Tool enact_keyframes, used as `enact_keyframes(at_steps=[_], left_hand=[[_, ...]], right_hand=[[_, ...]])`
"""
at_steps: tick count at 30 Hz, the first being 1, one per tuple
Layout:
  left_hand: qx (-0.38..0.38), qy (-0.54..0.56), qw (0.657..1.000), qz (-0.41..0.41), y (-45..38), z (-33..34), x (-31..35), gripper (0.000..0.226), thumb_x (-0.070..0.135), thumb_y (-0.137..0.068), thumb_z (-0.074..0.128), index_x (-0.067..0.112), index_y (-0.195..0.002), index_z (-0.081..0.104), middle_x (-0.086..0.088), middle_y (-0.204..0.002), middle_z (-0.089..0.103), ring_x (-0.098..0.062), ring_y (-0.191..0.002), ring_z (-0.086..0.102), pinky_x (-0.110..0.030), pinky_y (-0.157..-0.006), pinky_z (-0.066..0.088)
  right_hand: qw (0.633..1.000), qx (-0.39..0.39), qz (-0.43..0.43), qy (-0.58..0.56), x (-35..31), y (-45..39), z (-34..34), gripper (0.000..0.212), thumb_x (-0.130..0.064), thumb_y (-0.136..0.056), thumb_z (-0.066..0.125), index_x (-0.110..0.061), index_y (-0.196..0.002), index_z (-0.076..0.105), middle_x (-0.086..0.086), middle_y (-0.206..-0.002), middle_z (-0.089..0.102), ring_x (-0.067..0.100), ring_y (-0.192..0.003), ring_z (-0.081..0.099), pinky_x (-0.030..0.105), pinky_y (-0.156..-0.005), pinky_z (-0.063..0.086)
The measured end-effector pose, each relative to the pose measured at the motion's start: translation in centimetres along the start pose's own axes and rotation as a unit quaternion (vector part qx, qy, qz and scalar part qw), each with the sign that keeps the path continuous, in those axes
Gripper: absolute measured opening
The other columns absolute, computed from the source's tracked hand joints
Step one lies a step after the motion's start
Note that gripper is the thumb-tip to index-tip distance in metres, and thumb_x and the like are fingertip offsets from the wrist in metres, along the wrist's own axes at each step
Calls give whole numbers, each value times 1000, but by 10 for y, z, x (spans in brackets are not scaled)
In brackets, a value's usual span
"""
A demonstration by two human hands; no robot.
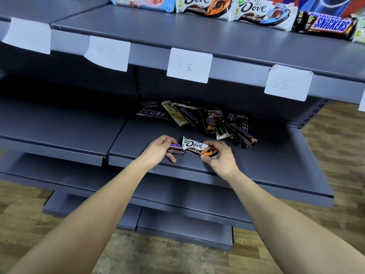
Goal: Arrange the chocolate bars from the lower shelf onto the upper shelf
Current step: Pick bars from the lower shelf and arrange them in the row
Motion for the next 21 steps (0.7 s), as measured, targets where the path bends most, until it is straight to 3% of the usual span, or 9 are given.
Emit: enact_keyframes(at_steps=[3,8,12,15,18,21], left_hand=[[-9,2,1000,-9,1,2,1,24,21,-102,37,18,-110,60,-6,-80,74,-19,-82,71,-23,-88,40],[-38,55,998,-14,4,6,8,30,1,-93,48,14,-117,59,-8,-110,68,-27,-83,72,-22,-75,55],[-59,85,995,7,2,4,11,59,3,-80,67,34,-129,56,-10,-117,65,-22,-96,70,-33,-93,53],[-35,98,994,23,1,-4,12,74,-3,-78,69,43,-132,52,-8,-109,69,-16,-100,67,-27,-94,50],[-7,96,995,38,1,-12,12,62,-3,-75,76,33,-122,59,-9,-107,68,-16,-94,65,-20,-84,53],[26,56,997,49,2,-15,10,43,4,-70,83,15,-103,58,-2,-92,66,-11,-81,62,-15,-71,49]], right_hand=[[1000,-1,1,0,1,1,0,42,-20,-80,76,-34,-117,63,-10,-117,53,15,-114,41,23,-96,30],[1000,-2,4,0,0,0,-1,42,-21,-80,76,-32,-118,64,-10,-118,54,14,-113,41,22,-95,30],[1000,1,5,0,0,1,-1,42,-20,-79,76,-33,-117,64,-11,-117,54,14,-113,41,21,-94,29],[1000,-1,6,-1,0,0,-1,42,-20,-79,77,-32,-118,64,-11,-116,54,14,-113,40,20,-94,28],[1000,-2,7,-1,0,0,-1,43,-20,-79,77,-32,-118,64,-11,-116,53,13,-114,40,21,-95,28],[1000,-1,6,-1,-1,0,-1,42,-20,-79,77,-33,-117,64,-12,-115,53,14,-113,41,21,-95,29]])
Point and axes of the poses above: each hand's wrist, its own y-axis away from the middle knuckle, its own z-axis out of the palm, x = y × z, the point moved 10 cm from there along -y, towards the middle knuckle
